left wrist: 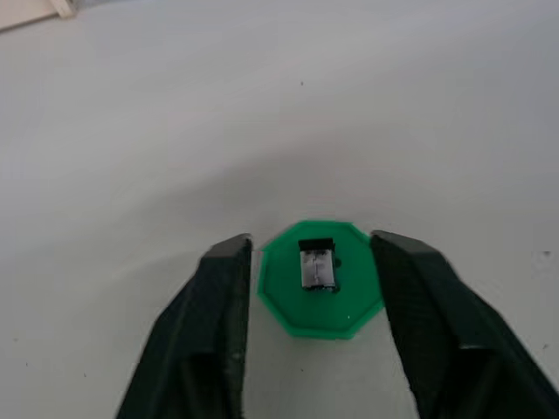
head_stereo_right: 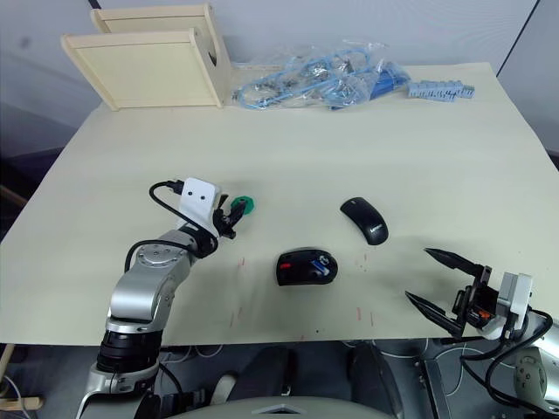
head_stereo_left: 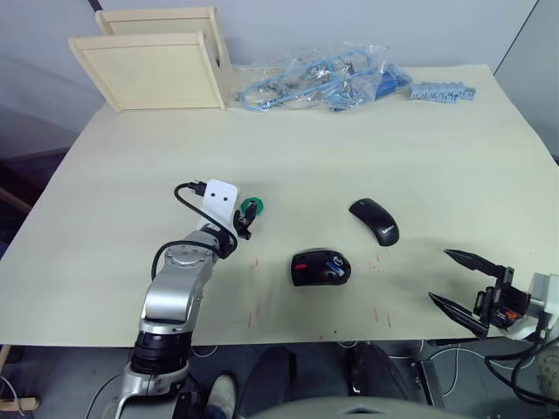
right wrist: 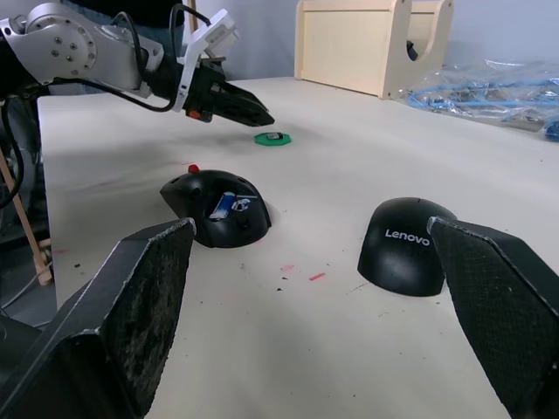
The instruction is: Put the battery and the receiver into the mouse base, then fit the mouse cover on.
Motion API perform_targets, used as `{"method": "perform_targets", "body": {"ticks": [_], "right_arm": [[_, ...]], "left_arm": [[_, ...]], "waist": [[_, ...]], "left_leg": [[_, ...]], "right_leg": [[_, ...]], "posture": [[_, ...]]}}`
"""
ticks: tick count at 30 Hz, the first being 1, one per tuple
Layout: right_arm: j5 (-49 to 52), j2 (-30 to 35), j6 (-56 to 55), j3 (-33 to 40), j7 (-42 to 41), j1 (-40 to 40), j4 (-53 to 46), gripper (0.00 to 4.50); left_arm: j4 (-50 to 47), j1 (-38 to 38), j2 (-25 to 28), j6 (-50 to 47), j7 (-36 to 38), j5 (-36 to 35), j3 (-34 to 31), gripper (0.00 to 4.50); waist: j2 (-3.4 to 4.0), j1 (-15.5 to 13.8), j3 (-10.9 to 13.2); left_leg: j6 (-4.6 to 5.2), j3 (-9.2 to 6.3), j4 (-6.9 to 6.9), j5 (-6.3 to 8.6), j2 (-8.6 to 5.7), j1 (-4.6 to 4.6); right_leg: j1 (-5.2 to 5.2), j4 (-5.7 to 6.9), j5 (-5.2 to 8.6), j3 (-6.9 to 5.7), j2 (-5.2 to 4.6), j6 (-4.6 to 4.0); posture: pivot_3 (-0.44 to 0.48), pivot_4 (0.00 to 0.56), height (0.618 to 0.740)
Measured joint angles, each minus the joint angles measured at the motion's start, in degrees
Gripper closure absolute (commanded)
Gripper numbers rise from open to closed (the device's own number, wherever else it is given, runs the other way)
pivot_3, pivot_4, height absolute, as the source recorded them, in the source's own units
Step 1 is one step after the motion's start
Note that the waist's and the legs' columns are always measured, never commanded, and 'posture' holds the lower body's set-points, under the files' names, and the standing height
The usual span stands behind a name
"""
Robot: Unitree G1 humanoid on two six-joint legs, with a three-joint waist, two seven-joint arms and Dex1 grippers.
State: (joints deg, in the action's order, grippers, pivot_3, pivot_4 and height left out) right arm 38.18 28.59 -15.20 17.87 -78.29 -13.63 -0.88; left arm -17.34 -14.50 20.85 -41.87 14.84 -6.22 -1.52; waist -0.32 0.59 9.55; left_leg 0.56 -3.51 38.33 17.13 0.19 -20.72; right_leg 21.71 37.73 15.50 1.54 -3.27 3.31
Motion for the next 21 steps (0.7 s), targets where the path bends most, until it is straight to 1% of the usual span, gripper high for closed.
{"method": "perform_targets", "body": {"ticks": [6,13,15,16,17,21], "right_arm": [[-0.1,0.4,0.2,0.0,0.2,0.3,0.0,0.0],[-0.1,0.5,0.2,0.0,0.5,0.3,0.0,0.0],[-0.1,0.6,0.2,0.0,0.7,0.3,0.0,0.0],[-0.1,0.6,0.2,0.0,0.7,0.3,0.0,0.0],[-0.1,0.6,0.2,0.0,0.8,0.3,0.0,0.0],[-0.2,0.6,0.2,0.0,1.1,0.3,0.0,0.0]], "left_arm": [[0.0,-0.4,-1.0,-2.2,-0.3,-0.4,-0.1,2.29],[2.6,-1.5,-0.1,-2.8,0.5,-0.8,-0.3,2.29],[4.2,-2.3,0.3,-2.6,1.0,-0.8,-0.4,2.81],[4.8,-2.7,0.4,-2.3,1.2,-0.7,-0.4,3.0],[5.0,-3.0,0.6,-2.0,1.4,-0.7,-0.4,3.45],[5.4,-3.4,1.1,-1.1,1.8,-0.8,-0.3,3.45]], "waist": [[0.0,0.0,0.0],[0.0,0.0,0.0],[0.0,0.0,0.0],[0.0,0.0,0.0],[0.0,0.0,0.0],[0.0,0.0,0.0]], "left_leg": [[-0.01,0.0,0.0,-0.01,0.0,0.0],[-0.04,0.0,0.0,-0.02,-0.02,0.0],[-0.04,-0.01,0.0,-0.02,-0.03,-0.01],[-0.05,-0.01,0.0,-0.03,-0.03,-0.01],[-0.06,-0.01,0.0,-0.03,-0.03,-0.01],[-0.07,0.0,0.0,-0.04,-0.01,-0.02]], "right_leg": [[0.0,-0.01,0.0,0.0,0.0,0.0],[0.0,0.0,0.0,0.0,0.0,0.0],[0.0,0.0,0.0,-0.01,0.0,0.0],[0.0,0.0,0.0,-0.02,0.0,0.0],[0.0,-0.01,0.0,-0.02,0.0,0.0],[0.0,-0.02,0.0,-0.01,-0.02,0.0]], "posture": [[0.0,0.15,0.74],[0.0,0.15,0.74],[0.0,0.15,0.74],[0.0,0.15,0.74],[0.0,0.15,0.74],[0.0,0.15,0.74]]}}
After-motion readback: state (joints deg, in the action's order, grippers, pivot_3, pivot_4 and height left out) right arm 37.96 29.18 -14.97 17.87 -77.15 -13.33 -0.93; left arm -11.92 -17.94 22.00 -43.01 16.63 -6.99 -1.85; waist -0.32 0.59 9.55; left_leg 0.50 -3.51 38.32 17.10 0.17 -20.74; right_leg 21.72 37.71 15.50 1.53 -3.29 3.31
